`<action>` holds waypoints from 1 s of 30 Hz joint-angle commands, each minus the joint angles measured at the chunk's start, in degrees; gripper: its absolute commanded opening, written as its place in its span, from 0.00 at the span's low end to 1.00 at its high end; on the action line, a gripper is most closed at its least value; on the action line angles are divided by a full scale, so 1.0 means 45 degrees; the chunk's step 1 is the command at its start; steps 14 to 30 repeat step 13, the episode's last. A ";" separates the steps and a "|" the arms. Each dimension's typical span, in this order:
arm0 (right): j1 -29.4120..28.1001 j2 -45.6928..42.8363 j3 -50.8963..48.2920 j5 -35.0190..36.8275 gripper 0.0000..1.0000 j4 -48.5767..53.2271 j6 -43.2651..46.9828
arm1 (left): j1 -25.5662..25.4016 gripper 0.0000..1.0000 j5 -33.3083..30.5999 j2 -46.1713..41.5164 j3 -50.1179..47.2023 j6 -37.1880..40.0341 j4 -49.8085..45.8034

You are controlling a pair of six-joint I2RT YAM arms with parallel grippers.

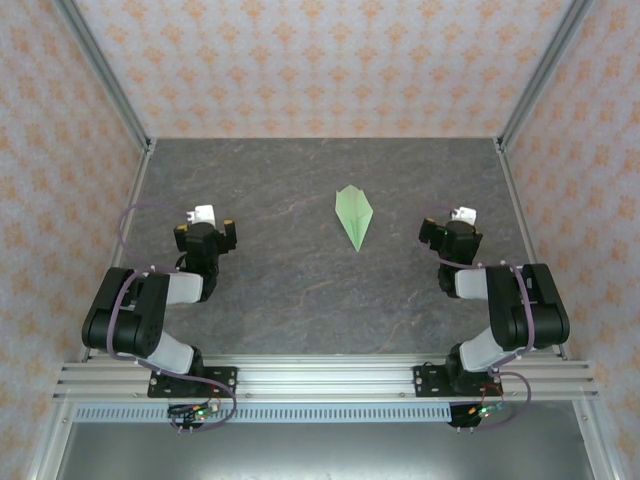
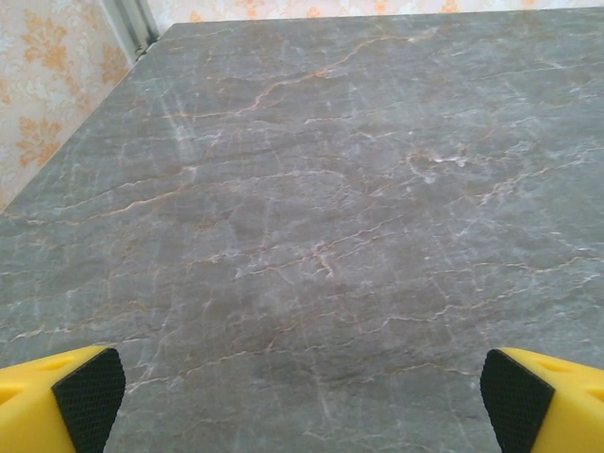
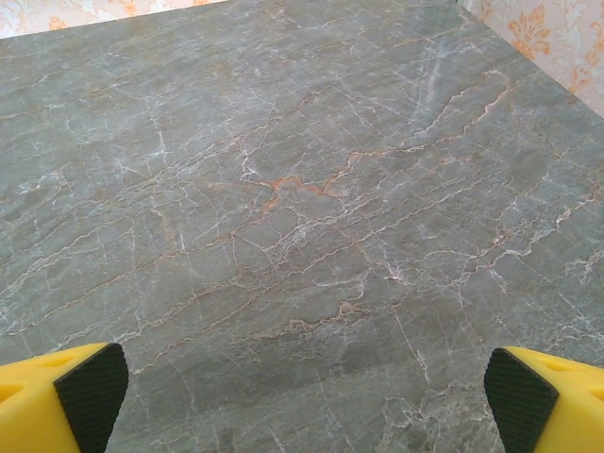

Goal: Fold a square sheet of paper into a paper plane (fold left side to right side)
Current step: Reset both arms

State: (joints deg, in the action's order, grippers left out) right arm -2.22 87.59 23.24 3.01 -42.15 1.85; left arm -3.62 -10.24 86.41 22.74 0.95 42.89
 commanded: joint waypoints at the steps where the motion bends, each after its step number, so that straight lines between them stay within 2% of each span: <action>1: 0.0068 -0.0110 0.0148 -0.0082 1.00 -0.0457 0.0199 | 0.0063 1.00 0.0238 -0.0140 0.0220 -0.0214 0.0238; 30: 0.0077 -0.0090 0.0206 -0.0100 1.00 -0.0414 0.0199 | 0.0062 1.00 0.0241 -0.0140 0.0238 -0.0211 0.0214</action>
